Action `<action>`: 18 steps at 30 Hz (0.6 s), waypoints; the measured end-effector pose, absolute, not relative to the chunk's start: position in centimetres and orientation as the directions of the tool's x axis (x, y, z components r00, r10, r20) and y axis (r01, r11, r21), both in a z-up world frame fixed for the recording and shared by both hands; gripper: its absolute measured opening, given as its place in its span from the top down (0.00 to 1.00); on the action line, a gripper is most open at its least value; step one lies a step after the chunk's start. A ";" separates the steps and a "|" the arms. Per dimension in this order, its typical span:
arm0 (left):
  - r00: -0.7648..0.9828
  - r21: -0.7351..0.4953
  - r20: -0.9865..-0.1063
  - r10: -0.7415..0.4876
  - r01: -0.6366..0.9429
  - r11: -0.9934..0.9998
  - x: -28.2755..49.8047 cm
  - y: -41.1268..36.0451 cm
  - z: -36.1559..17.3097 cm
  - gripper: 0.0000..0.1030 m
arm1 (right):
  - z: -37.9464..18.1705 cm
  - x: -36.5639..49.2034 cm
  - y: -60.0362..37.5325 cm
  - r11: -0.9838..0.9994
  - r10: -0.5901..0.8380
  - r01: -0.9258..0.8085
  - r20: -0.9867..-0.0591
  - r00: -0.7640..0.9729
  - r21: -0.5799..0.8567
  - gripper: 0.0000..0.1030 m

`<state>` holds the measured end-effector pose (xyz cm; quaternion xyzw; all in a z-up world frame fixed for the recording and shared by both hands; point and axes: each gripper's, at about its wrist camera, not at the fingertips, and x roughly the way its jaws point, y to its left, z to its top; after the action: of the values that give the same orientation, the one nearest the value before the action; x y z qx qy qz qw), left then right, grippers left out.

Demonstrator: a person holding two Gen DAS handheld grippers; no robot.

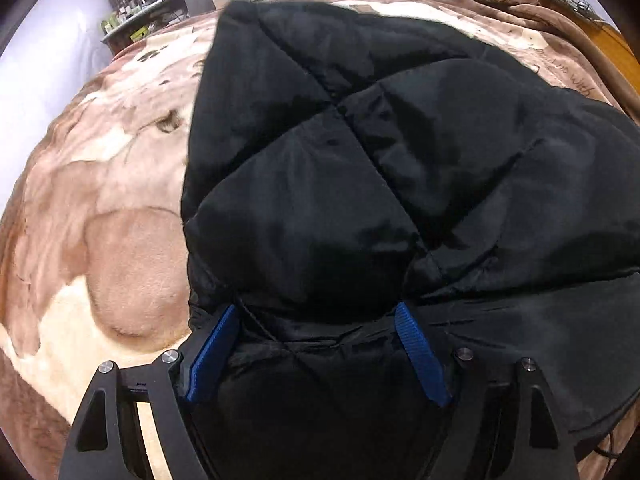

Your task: Fold large clothes

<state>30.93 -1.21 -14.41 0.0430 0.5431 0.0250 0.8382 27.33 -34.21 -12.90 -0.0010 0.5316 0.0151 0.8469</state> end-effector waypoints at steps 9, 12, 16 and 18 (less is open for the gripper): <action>0.407 0.093 -0.909 0.090 -0.012 0.996 31.2 -1.3 -13.1 0.21 | -11.3 29.2 -33.4 0.999 -0.012 -0.028 -0.906 0.424 -0.026 0.37; 0.417 0.063 -0.908 0.044 0.034 0.997 30.7 -0.2 -11.0 0.21 | -9.1 28.6 -34.3 0.999 0.026 -0.043 -0.894 0.447 0.008 0.37; 0.461 0.061 -0.888 0.014 0.088 0.994 29.6 1.0 -8.6 0.21 | -6.3 27.5 -36.5 0.994 0.106 -0.051 -0.864 0.492 0.093 0.36; 0.471 0.069 -0.882 0.021 0.084 0.994 29.2 2.1 -7.7 0.18 | -5.3 26.8 -37.9 0.996 0.093 -0.037 -0.857 0.507 0.087 0.32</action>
<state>29.25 2.11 -7.74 0.0512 0.5141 -0.0186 0.8560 26.79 -37.87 -5.33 0.0285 0.4949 0.0374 0.8677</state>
